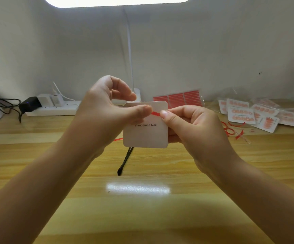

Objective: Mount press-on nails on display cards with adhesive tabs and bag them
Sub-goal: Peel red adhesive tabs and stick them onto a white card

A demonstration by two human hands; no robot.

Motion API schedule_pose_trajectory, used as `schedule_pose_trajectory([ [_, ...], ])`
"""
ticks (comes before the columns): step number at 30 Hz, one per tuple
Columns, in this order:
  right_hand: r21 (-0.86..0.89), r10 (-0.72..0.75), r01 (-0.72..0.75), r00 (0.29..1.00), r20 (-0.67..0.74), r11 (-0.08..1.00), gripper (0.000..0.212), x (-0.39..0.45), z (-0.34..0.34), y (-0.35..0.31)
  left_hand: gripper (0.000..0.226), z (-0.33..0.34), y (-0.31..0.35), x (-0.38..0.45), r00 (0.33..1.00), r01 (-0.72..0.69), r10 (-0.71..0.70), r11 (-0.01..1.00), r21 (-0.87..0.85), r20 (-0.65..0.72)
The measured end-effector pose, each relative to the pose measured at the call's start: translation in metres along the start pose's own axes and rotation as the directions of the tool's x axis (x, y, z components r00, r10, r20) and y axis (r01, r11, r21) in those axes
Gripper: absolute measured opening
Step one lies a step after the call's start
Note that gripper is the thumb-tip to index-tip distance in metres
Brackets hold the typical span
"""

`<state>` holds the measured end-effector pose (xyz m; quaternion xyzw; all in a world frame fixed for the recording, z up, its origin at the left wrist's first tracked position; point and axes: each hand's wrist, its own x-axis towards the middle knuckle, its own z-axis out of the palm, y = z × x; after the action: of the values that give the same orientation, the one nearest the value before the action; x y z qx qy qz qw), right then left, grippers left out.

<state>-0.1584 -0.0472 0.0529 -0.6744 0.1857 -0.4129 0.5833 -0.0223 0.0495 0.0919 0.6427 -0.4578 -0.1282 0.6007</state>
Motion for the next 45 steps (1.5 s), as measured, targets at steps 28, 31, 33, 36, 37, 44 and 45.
schedule_pose_trajectory([
  [28,0.075,0.019,-0.016,0.999,-0.039,0.997,0.012,0.005,-0.003,0.003,0.039,-0.012,-0.004,0.012,0.997,-0.066,0.066,0.998,-0.011,-0.039],
  [31,0.042,0.005,-0.003,0.999,-0.051,0.999,0.012,0.004,-0.002,0.004,0.042,-0.012,-0.003,0.012,0.994,-0.089,0.089,0.996,-0.003,-0.067],
  [33,0.028,-0.014,0.016,0.998,-0.063,0.999,0.012,0.004,-0.002,0.004,0.042,-0.013,-0.003,0.012,0.992,-0.095,0.095,0.995,0.005,-0.08],
  [36,-0.004,-0.048,0.048,0.996,-0.071,0.999,0.011,0.003,-0.001,0.003,0.043,-0.011,-0.005,0.013,0.991,-0.102,0.103,0.995,0.014,-0.081],
  [37,-0.014,-0.059,0.058,0.996,-0.07,0.998,0.011,0.003,0.0,0.003,0.043,-0.011,-0.005,0.013,0.991,-0.104,0.105,0.994,0.017,-0.08],
  [44,0.002,-0.108,0.108,0.994,-0.035,0.994,0.01,0.001,0.001,0.0,0.042,-0.011,-0.006,0.014,0.988,-0.119,0.123,0.992,0.046,-0.096],
  [45,0.002,-0.111,0.112,0.993,-0.031,0.994,0.01,0.001,0.001,0.0,0.042,-0.011,-0.006,0.014,0.987,-0.122,0.126,0.991,0.053,-0.096],
])
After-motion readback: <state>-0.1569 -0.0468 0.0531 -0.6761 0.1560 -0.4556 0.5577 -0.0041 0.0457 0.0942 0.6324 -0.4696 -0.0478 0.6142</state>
